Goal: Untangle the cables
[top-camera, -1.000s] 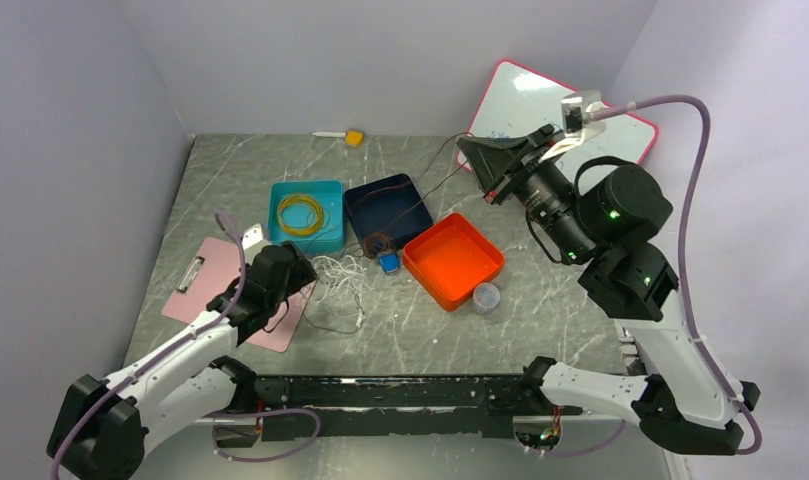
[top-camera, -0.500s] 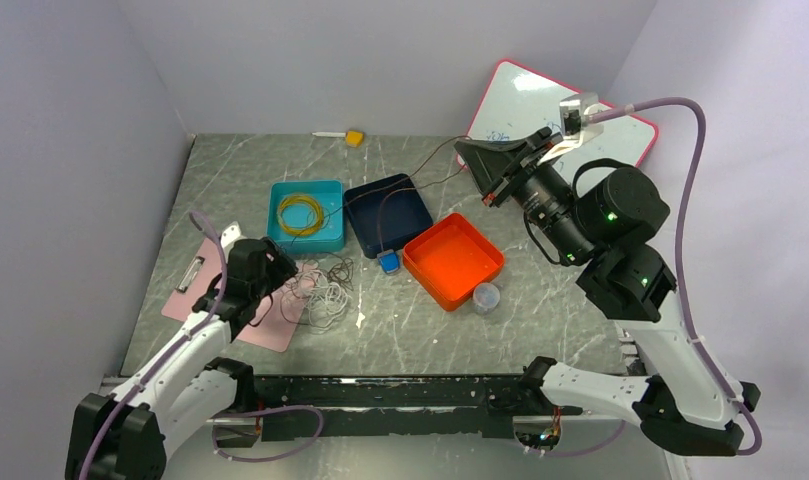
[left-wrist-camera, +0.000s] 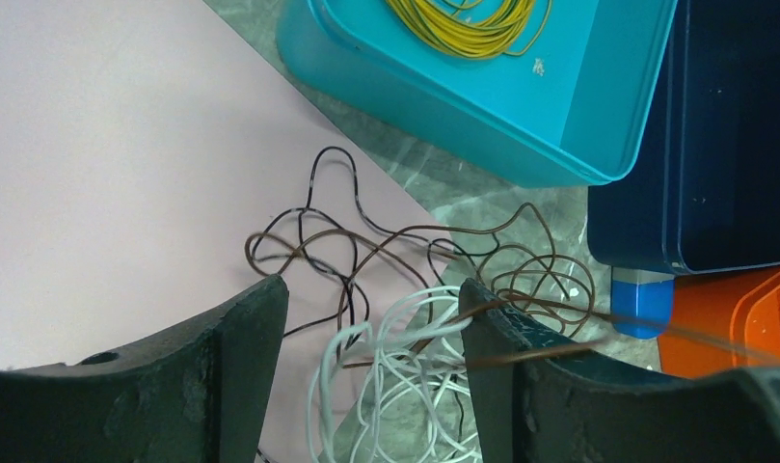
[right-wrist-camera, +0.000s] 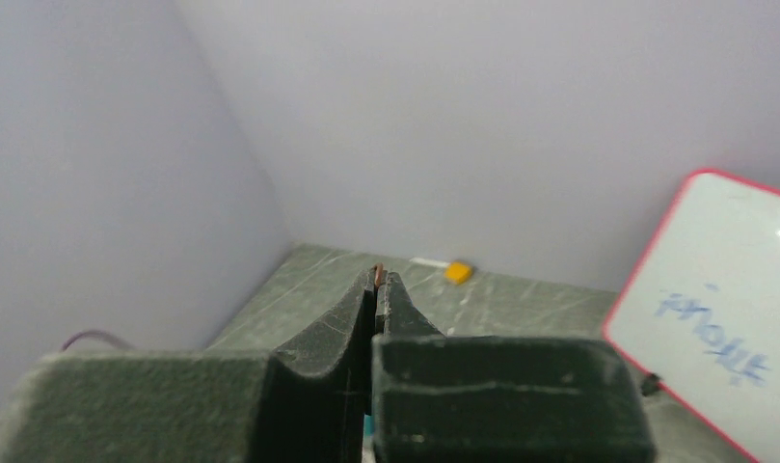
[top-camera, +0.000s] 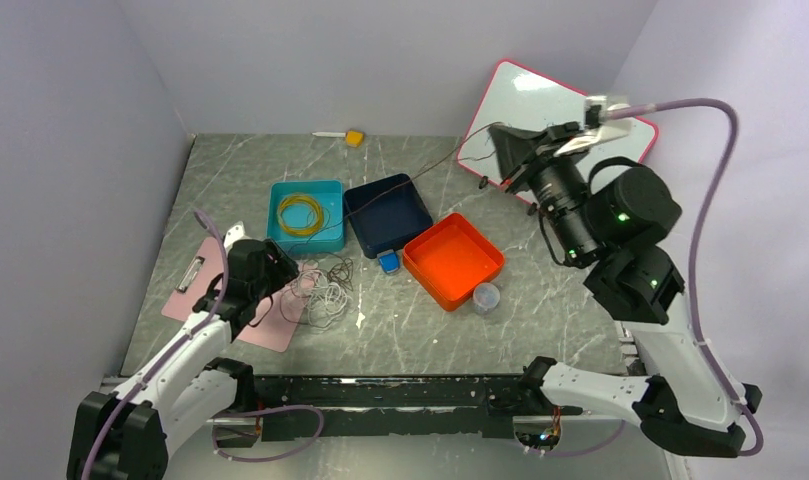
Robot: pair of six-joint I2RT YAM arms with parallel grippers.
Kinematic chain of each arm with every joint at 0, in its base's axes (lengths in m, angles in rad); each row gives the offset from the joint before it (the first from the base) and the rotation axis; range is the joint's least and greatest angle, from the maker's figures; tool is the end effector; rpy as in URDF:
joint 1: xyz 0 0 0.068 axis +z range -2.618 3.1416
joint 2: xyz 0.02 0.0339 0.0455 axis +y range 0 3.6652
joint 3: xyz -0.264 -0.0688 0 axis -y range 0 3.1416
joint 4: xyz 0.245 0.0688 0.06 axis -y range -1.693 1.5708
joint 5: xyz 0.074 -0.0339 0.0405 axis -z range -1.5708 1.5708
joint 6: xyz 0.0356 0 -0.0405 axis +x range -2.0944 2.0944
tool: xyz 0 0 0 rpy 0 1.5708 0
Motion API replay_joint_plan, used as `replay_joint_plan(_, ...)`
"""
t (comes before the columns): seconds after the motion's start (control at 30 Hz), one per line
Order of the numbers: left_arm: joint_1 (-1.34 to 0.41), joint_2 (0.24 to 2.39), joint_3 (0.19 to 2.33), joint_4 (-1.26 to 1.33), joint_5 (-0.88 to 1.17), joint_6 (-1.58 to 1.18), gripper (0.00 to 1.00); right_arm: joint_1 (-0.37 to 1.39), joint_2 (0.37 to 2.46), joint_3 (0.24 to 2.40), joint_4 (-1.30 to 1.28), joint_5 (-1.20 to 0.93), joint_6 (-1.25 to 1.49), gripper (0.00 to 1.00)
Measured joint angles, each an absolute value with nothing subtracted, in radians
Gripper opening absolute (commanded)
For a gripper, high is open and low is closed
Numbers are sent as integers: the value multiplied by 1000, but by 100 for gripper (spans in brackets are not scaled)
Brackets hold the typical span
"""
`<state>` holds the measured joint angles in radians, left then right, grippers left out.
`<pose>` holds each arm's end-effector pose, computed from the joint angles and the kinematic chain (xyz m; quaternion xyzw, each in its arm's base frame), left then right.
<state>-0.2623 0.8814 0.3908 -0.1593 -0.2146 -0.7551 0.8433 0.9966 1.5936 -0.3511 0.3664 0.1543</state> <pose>0.1788 -0.0401 0.1889 -0.2634 0.8522 -0.1314 0.4326 0.1089 0.1032 0.5486 -0.0690 0.6177 0.2725 0.7344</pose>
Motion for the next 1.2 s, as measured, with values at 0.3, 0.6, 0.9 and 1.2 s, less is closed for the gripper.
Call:
replay_joint_plan(0.3,-260,912,382,-152,-212,-755,69,842,866,1610,-265,774,-30,0)
replay_joint_plan(0.6,-258,964,382,-146,-212,-756,63,846,778,1626,-157,926,-148,0)
replay_joint_plan(0.9,-258,991,383,-146,-200,-745,36,852,847,1627,-247,864,-139,0)
replay_joint_plan(1.2,-258,969,386,-148,-197,-718,16,853,884,1605,-259,828,-137,0)
